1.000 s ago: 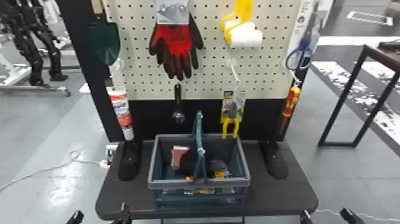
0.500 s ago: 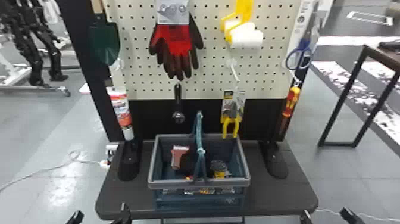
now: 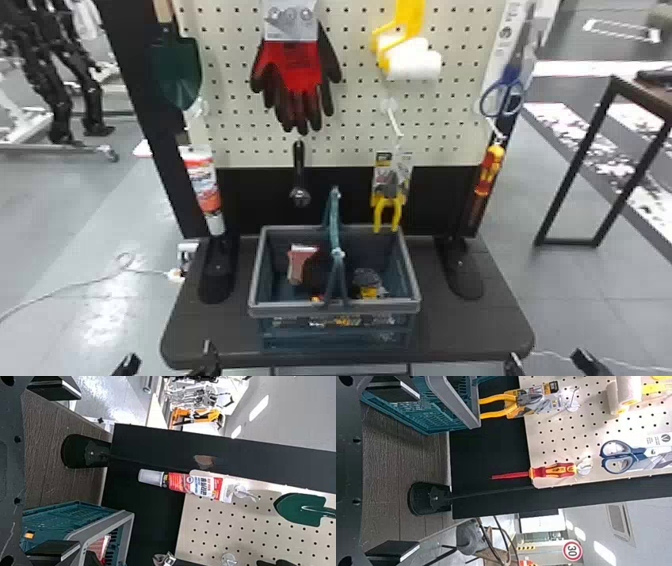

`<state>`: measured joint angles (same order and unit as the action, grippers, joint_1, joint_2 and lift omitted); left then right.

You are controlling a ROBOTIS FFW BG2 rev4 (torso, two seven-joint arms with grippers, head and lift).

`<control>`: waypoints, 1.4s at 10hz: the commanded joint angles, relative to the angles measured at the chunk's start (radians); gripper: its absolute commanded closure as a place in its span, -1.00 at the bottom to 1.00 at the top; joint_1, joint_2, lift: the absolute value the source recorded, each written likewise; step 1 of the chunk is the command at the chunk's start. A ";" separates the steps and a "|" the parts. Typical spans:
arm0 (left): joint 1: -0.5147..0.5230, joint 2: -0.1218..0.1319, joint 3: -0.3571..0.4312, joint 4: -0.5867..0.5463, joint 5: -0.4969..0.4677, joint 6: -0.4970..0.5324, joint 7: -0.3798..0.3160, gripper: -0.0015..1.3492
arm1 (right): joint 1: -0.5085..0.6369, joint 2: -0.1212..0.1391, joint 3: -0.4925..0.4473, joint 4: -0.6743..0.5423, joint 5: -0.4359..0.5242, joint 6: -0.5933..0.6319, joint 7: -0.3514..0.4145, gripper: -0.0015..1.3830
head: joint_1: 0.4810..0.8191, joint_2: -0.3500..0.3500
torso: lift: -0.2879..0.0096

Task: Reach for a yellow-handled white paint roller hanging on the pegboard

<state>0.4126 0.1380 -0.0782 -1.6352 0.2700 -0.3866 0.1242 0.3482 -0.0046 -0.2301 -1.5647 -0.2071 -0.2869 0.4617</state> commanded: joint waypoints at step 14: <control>0.000 0.000 0.000 0.000 0.000 0.000 0.000 -1.00 | 0.000 0.006 0.000 0.000 0.000 0.000 0.000 -1.00 | -0.60 0.00 | 0.26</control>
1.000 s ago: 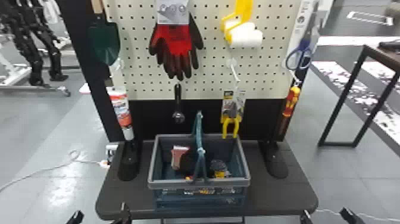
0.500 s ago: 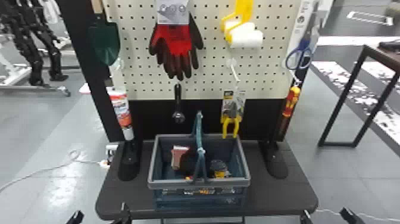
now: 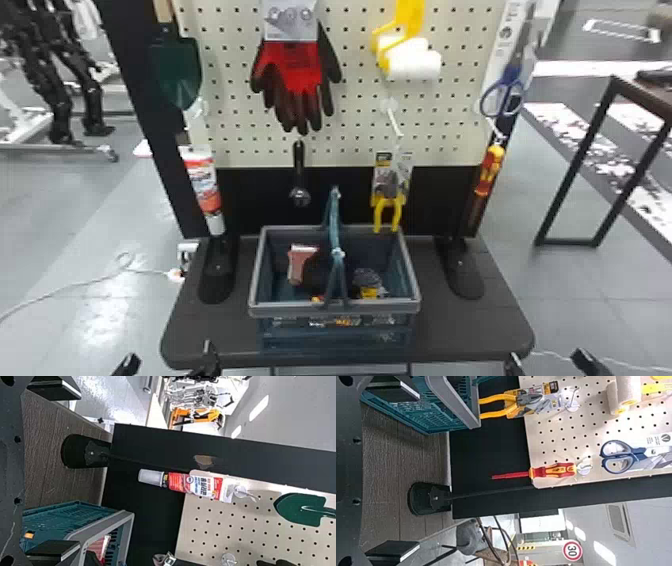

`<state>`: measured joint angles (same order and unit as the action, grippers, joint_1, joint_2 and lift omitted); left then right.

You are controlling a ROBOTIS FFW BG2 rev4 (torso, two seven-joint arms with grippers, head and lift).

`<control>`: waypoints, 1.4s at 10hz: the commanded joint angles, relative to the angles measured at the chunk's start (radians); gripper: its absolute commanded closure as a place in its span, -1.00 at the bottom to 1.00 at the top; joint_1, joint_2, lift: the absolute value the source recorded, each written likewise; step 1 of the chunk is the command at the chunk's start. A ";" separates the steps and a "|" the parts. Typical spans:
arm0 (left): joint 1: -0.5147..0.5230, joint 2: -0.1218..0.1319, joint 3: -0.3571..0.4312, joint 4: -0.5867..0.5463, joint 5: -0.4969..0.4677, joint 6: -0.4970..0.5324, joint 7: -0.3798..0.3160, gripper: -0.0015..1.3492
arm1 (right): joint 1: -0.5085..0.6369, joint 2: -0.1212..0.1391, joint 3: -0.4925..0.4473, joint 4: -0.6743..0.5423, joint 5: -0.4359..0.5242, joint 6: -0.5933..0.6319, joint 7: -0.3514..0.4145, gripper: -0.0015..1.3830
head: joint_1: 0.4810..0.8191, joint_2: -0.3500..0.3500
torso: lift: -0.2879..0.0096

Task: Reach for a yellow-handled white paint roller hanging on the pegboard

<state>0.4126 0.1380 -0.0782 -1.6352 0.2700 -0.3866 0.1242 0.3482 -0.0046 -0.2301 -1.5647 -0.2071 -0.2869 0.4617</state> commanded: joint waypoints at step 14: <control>0.000 0.000 0.000 0.000 0.000 0.000 0.000 -1.00 | 0.000 0.006 0.000 0.000 0.000 0.000 0.000 -1.00 | -0.60 0.00 | 0.26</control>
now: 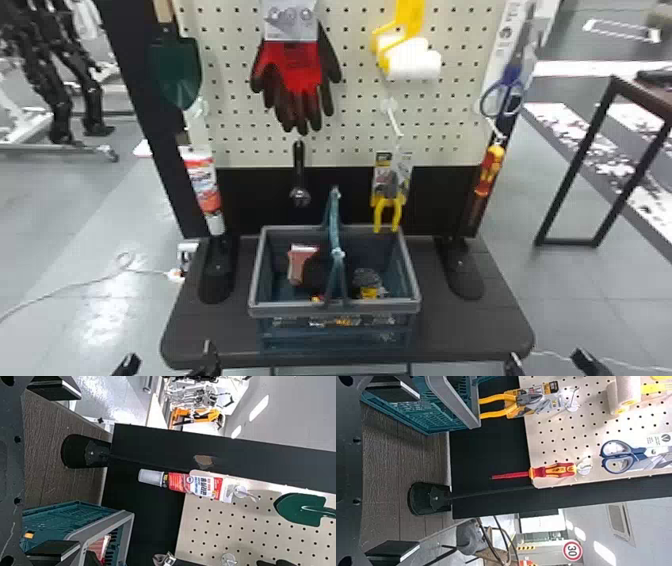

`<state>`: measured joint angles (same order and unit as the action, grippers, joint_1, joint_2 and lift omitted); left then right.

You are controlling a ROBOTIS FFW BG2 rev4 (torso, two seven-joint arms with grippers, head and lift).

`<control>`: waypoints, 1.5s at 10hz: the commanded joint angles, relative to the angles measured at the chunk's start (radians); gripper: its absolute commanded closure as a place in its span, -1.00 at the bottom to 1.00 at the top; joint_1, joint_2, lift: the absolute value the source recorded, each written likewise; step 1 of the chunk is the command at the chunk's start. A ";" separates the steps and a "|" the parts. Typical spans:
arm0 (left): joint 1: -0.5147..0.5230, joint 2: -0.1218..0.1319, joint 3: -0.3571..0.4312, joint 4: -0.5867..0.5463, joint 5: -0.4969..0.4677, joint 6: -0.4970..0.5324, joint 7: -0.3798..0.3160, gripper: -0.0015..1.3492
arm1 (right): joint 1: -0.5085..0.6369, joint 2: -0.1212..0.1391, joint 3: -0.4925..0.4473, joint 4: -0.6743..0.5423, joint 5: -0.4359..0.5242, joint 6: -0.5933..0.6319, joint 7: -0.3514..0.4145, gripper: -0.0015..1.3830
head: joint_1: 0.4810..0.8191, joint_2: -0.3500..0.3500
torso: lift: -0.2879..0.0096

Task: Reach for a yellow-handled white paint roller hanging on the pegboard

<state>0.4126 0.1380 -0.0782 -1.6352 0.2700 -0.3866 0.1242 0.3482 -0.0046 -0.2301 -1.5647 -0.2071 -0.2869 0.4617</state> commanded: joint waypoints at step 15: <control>0.000 0.000 0.000 0.000 0.000 0.000 0.000 -1.00 | 0.000 0.006 0.000 0.000 0.000 0.000 0.000 -1.00 | -0.60 0.00 | 0.26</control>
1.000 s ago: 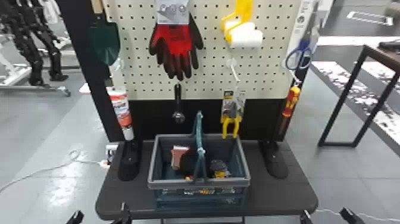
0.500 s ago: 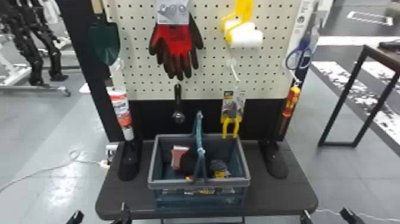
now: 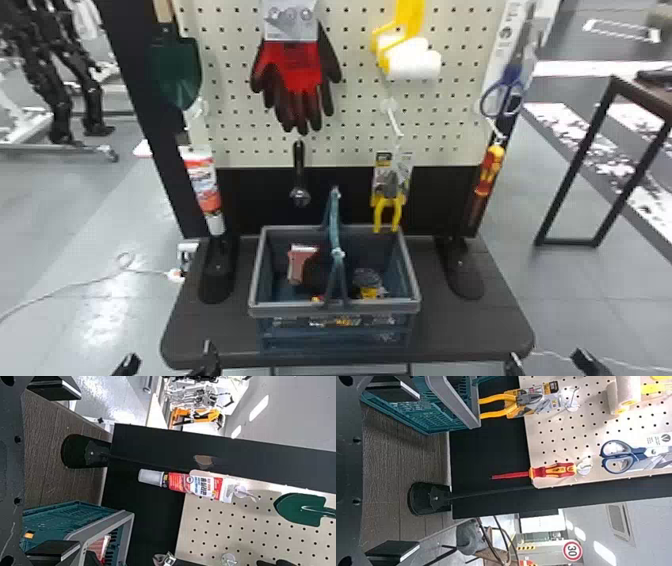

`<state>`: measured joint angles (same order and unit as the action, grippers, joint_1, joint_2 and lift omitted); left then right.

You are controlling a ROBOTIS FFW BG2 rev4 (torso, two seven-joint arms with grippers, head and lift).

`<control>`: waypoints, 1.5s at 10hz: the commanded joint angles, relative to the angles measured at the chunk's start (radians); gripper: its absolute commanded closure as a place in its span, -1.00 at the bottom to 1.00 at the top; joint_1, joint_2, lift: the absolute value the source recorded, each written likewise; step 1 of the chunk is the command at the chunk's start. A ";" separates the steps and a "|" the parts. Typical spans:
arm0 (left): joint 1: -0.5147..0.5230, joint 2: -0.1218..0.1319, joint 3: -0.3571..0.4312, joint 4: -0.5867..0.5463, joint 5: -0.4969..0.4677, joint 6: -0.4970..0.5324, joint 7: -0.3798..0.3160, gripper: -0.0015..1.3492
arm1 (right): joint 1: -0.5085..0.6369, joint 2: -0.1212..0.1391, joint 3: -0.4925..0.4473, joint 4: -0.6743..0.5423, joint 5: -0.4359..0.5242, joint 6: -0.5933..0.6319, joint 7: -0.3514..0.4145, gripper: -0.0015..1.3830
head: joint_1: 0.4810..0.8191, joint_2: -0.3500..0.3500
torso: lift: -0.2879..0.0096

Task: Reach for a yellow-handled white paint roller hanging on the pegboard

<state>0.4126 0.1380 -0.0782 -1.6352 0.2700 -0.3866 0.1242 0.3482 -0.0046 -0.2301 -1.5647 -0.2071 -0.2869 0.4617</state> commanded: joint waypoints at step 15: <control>0.000 0.000 0.000 0.000 0.000 0.000 0.000 -1.00 | 0.000 0.006 0.000 0.000 0.000 0.000 0.000 -1.00 | -0.60 0.00 | 0.26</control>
<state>0.4126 0.1380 -0.0782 -1.6352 0.2700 -0.3866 0.1242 0.3482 -0.0046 -0.2301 -1.5647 -0.2071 -0.2869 0.4617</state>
